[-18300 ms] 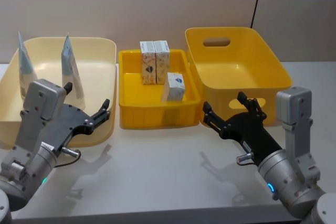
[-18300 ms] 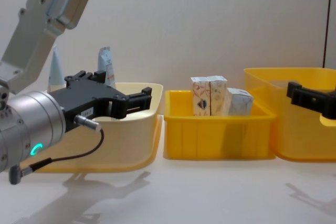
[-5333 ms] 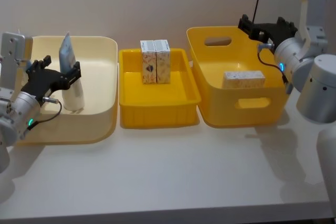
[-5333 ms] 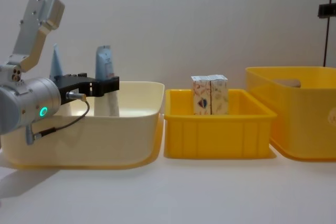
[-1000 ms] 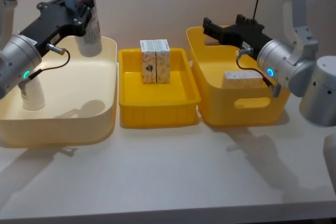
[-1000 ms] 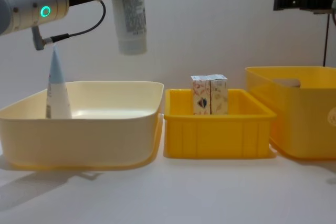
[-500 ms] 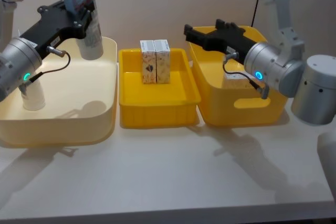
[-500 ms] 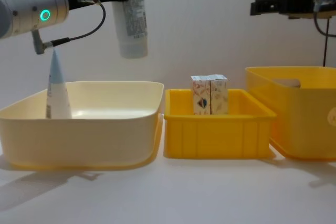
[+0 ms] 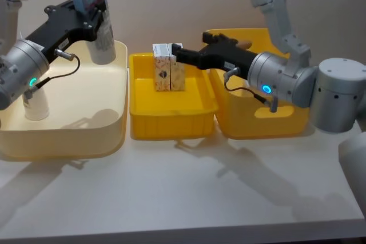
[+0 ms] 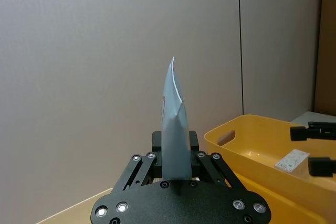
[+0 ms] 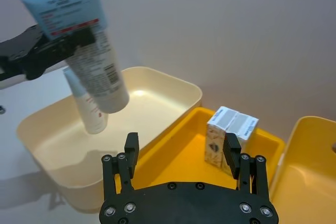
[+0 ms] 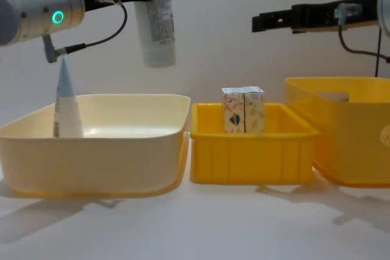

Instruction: Bimanual collaborative sorting of washing and personal care products

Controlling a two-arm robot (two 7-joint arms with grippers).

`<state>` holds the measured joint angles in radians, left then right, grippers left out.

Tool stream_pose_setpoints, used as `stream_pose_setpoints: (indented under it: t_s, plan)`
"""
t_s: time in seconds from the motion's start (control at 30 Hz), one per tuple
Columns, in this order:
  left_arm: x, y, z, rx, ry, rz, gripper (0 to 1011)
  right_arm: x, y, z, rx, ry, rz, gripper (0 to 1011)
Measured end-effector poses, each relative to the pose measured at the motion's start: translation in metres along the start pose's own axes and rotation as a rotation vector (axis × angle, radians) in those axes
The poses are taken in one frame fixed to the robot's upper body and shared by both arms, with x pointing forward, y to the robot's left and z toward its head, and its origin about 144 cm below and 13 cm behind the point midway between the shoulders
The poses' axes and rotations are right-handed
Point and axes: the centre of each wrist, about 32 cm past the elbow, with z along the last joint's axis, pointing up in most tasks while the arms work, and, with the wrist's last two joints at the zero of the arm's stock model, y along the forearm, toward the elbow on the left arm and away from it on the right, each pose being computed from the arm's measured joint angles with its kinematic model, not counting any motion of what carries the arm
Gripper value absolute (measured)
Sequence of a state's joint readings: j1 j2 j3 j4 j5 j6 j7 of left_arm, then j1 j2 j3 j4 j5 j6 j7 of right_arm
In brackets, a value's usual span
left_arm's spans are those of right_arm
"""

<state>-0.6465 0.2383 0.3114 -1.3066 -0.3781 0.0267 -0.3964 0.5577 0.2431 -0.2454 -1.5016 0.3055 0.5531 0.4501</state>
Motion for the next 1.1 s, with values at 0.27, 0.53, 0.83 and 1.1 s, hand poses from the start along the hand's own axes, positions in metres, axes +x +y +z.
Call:
stream_pose_setpoints:
  t_s: [0.27,0.53,0.83,1.1]
  plan:
    - [-0.002,-0.003,0.0,-0.005,0.003,-0.013,256,-0.002,0.01,0.0,-0.028,-0.046,0.111,1001]
    - [-0.004,-0.004,0.0,-0.011,0.006,-0.024,256,-0.007,0.029,-0.001,-0.045,-0.135,0.223,1001]
    - [-0.006,0.0,-0.001,-0.011,0.009,-0.029,255,-0.017,0.051,-0.004,-0.026,-0.236,0.259,1001]
    - [-0.007,0.002,-0.003,-0.008,0.014,-0.03,255,-0.029,0.068,-0.011,0.02,-0.319,0.208,1001]
